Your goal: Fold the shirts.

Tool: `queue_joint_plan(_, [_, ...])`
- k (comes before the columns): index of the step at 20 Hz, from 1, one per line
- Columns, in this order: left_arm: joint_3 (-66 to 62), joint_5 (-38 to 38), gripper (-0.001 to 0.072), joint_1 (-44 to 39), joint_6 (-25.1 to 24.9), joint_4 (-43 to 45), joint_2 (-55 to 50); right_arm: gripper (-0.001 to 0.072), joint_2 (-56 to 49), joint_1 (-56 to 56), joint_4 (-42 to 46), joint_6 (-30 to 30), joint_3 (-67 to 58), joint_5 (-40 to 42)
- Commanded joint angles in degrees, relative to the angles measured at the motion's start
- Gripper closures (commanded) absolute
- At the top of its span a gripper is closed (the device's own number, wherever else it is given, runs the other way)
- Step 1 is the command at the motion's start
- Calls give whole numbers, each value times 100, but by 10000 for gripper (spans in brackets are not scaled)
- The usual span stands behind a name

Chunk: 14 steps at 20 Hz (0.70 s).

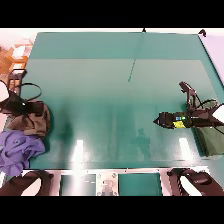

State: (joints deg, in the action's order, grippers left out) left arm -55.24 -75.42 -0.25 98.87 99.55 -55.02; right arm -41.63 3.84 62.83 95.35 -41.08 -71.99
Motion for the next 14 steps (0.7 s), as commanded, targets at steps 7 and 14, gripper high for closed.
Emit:
queue_joint_plan(7, [0,986,315,1416,-798,293,-2107,683,4,4,0,2,4,-2])
queue_joint_plan(14, [-1827,-4,685,730,-1309,-894,-2109,683,4,4,-2,2,4,-7])
